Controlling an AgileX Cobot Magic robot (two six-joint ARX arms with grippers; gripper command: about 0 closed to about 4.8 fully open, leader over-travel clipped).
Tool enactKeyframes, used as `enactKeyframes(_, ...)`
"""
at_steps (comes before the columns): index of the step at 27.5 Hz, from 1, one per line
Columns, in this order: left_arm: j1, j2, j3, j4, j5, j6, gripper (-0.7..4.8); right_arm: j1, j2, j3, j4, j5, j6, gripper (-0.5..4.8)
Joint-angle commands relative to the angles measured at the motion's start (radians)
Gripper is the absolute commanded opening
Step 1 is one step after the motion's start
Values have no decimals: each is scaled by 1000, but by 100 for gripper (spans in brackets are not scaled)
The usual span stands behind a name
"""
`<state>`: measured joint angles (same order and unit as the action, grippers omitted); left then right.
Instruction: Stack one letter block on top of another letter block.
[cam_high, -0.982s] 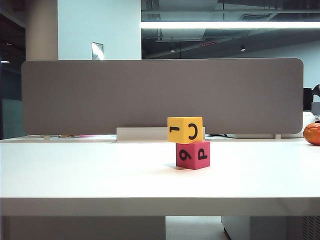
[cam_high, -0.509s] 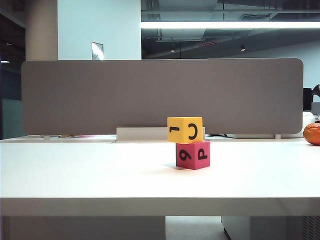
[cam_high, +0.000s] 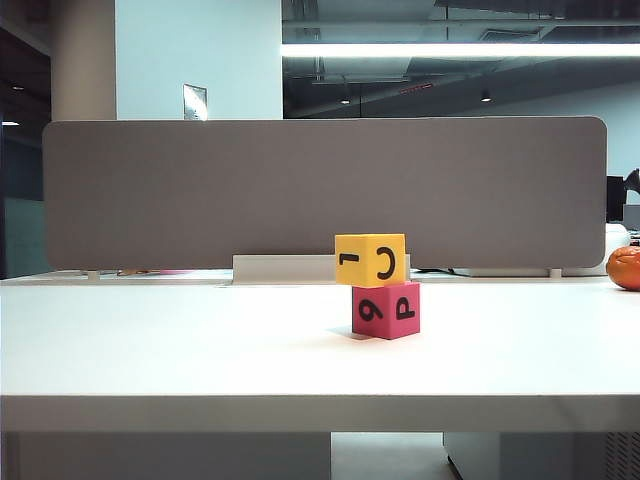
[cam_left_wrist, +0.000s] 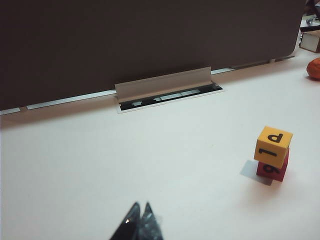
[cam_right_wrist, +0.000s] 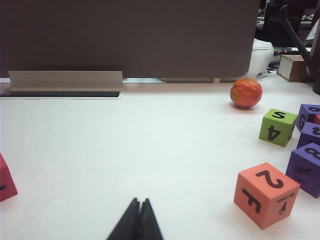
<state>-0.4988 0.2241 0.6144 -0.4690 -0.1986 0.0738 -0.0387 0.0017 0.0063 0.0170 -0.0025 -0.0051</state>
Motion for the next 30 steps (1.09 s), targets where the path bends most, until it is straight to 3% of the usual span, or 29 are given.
enactKeyframes(1,1,-4,2,3,-5,3,-6,0,-2,-3,11,0,-3,-5)
enactKeyframes(5,1,-4,2,2,-4,2,-6,0,-2,-3,10,0,-3,-5)
enactKeyframes(9,1,-3,-2,8,-50,69,-6,0,-2,-3,10,0,-3,-5)
enactKeyframes(13,10,-4,-47,91,-137,113,-6,0,-2,-3,10,0,-3,-5)
enactKeyframes(15,60,-4,-85,143,-141,120,-6,0,-2,-3,10,0,-3,-5)
enactKeyframes(19,269,-4,-240,338,43,82,-6,0,-2,-3,10,0,-3,-5)
enactKeyframes(22,346,-5,-346,454,123,73,-6,0,-2,-3,10,0,-3,-5)
enactKeyframes(30,497,-68,-482,538,183,-8,-6,0,-2,-3,10,0,-3,-5)
